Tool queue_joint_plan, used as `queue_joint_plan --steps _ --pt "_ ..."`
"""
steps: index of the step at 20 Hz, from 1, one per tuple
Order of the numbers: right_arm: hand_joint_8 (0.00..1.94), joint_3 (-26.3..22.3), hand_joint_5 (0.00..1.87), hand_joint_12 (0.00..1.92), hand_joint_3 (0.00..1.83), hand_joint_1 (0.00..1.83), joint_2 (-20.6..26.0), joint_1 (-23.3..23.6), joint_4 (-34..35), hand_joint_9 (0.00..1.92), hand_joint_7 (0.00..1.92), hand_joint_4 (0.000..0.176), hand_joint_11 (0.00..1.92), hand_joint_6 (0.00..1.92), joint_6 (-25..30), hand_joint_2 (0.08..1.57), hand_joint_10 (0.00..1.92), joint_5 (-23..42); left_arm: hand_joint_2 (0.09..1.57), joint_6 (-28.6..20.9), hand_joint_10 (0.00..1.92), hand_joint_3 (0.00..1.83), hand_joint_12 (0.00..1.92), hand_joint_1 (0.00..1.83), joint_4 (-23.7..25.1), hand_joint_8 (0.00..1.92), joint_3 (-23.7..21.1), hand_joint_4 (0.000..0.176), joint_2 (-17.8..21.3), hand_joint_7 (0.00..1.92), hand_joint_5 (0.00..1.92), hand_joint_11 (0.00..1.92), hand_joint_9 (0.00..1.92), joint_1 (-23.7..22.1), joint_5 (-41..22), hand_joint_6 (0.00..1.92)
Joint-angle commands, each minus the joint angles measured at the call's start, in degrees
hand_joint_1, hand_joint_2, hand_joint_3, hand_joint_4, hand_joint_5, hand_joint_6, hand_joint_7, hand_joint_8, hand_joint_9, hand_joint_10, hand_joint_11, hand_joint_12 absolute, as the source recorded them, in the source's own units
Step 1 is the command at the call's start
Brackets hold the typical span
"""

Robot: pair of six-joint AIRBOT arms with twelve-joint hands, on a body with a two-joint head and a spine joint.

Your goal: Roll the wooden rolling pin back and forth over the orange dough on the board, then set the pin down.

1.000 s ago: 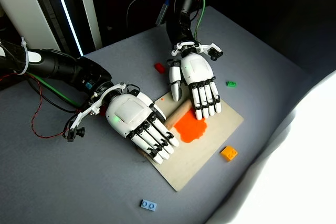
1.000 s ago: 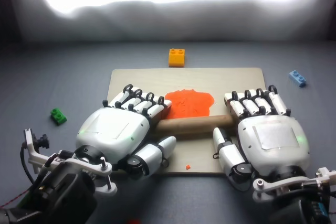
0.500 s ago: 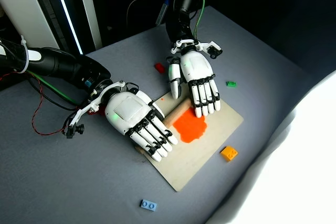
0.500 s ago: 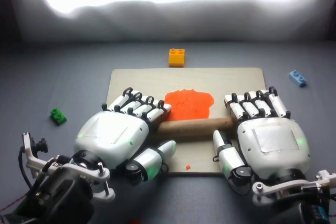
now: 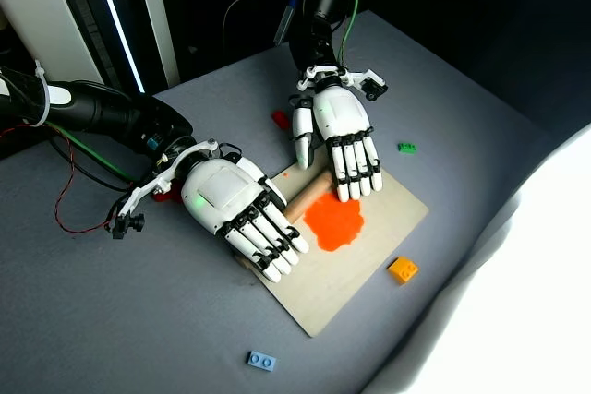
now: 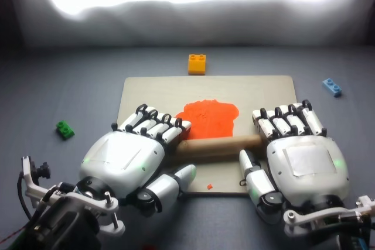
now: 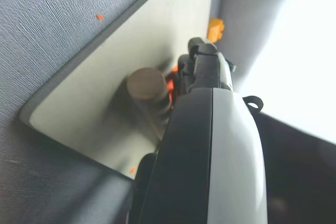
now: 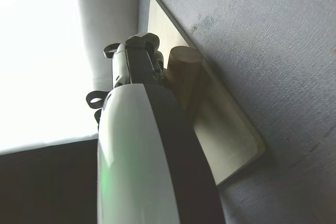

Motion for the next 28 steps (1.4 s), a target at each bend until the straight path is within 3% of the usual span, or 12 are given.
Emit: queue_joint_plan --steps 1,7,28 --pt "0.00 -0.2 0.35 0.59 0.07 0.00 0.2 -0.1 -3.8 0.30 0.39 0.000 0.00 0.00 -0.4 1.57 0.00 5.4 1.56 0.0 0.00 0.00 0.26 0.00 2.5 0.00 -0.2 0.000 0.5 0.26 0.25 0.00 0.19 0.1 -6.2 0.00" --pt "0.00 -0.8 0.35 0.58 0.07 0.00 0.2 -0.3 -3.8 0.30 0.40 0.000 0.00 0.01 -1.1 1.57 0.00 6.2 1.56 -0.2 0.00 0.00 0.32 0.00 2.7 0.00 -0.8 0.000 0.9 0.27 0.26 0.00 0.19 0.3 -6.2 0.00" --pt "0.00 -2.8 0.35 0.65 0.08 0.00 0.2 -0.6 -3.8 0.30 0.39 0.000 0.00 0.01 -2.9 1.57 0.01 8.5 1.56 -0.2 0.01 0.00 0.26 0.00 3.7 0.01 -2.5 0.000 1.9 0.25 0.25 0.00 0.18 1.3 -6.2 0.00"
